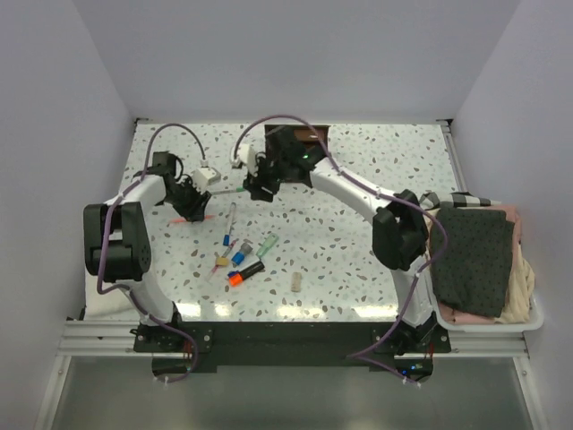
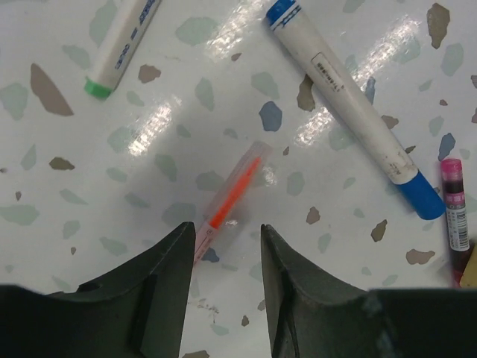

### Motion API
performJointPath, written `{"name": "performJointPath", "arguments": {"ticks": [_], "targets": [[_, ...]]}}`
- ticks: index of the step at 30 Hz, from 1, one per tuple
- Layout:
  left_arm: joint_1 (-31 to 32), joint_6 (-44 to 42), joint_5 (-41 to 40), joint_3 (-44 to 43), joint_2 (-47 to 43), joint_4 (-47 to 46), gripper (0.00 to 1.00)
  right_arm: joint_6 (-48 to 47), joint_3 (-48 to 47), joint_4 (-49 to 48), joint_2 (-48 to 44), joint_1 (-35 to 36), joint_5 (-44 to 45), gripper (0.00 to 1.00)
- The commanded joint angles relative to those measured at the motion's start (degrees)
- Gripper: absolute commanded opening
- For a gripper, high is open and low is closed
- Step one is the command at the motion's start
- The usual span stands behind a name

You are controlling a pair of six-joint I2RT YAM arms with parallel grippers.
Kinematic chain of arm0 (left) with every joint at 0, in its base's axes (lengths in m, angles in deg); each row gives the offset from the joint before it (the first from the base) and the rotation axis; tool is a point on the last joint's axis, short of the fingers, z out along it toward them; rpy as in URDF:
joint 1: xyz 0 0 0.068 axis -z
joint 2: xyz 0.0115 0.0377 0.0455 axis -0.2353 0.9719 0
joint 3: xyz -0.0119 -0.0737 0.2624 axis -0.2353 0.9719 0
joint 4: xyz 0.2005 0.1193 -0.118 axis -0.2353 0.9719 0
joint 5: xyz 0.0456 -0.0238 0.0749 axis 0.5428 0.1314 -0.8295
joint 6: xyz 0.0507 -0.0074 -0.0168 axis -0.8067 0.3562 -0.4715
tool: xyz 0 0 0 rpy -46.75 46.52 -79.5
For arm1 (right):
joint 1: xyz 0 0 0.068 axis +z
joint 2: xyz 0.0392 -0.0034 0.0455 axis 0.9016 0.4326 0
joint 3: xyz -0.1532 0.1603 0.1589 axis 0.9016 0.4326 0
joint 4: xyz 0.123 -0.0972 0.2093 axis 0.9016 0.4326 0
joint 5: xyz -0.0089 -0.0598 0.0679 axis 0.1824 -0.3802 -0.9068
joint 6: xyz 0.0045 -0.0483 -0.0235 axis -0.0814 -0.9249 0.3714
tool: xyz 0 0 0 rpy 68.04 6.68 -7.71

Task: Sort the stationery into containers
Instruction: Pick up the pen from the center of the board.

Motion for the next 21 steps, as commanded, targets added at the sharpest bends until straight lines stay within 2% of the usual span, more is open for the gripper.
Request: {"name": "performJointPath", "arguments": {"ticks": [1,9,13,15,16,18,21], "targets": [[3.54,-2.83,-3.27,-0.24,-0.31,-3.16,0.45,11.44,-2.36,-5.6,-8.4,-4.0,-0.33,0.59],[7.85,-3.97,-10.22,-1.56,4.43,-4.22,0.41,11.62,0.63,-5.6,-12.18,-5.32,1.08,0.59],[8.2,-6.69,-11.98,-2.61,6.63,-1.68,0.34,11.62,1.16,-5.78,-13.5,-5.67,1.6,0.59],[8.73,-8.27,-13.91,-1.83,7.24,-1.76,0.24,11.62,1.33,-5.87,-13.85,-6.11,1.96,0.59],[9.08,-8.71,-14.44,-1.04,7.94,-1.58,0.14,11.62,1.25,-5.87,-14.03,-6.29,2.57,0.59],[10.04,-9.77,-15.41,0.02,8.65,-0.54,0.03,11.62,1.25,-5.96,-14.29,-6.81,3.19,0.59],[10.31,-9.25,-12.78,-1.11,7.08,2.8,0.0,11.18,0.99,-5.69,-15.61,-7.78,4.94,0.59]]}}
